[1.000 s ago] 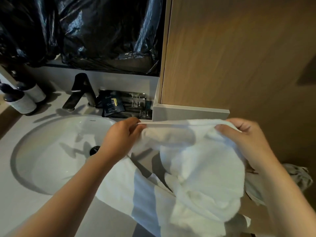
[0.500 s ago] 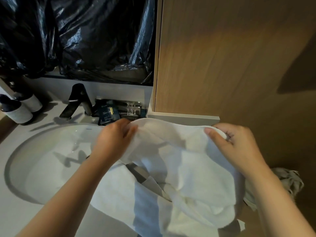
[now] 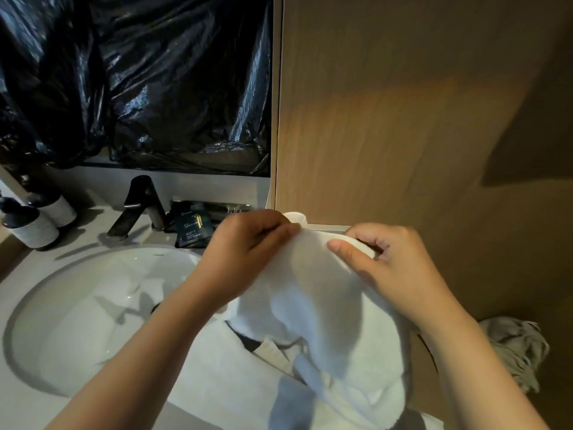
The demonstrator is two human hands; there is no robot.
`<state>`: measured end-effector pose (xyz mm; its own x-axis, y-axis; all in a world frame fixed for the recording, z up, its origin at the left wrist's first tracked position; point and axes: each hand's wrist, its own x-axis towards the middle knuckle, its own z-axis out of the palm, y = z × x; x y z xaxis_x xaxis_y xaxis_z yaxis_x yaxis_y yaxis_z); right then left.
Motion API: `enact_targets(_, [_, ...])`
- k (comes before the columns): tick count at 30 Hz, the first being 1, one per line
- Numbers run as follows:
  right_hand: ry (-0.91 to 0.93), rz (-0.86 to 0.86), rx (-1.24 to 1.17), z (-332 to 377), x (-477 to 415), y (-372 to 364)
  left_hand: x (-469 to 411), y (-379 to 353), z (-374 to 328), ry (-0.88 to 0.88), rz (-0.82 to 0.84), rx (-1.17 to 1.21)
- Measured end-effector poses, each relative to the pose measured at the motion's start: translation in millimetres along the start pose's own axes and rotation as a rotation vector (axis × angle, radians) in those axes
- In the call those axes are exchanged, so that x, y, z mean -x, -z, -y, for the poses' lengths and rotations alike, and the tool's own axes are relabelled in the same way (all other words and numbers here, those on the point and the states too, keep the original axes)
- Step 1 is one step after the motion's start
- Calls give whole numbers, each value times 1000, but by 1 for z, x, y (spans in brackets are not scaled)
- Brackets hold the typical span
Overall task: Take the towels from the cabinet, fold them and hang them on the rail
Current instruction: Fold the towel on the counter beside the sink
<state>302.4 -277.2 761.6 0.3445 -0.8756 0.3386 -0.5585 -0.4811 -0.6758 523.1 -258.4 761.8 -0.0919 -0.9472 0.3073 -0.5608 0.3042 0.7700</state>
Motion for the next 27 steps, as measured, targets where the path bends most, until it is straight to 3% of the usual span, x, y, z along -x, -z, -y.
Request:
enact_targets(8, [-184, 19, 74, -29, 17, 32, -19, 27, 23, -103, -297, -473])
enact_targets(11, [-186, -24, 110, -28, 18, 39, -19, 27, 40, -16, -259, -586])
enact_targets(14, [-115, -40, 163, -15, 13, 28, -8, 14, 35, 33, -173, -538])
enact_targets(20, [32, -13, 160, 4, 8, 12, 11, -7, -12, -221, 4, -277])
enact_targets(25, [89, 23, 63, 17, 11, 12, 5, -15, -23, -139, 216, -65])
enact_targets(27, [77, 15, 42, 18, 14, 15, 5, -16, -22, -112, 199, -36])
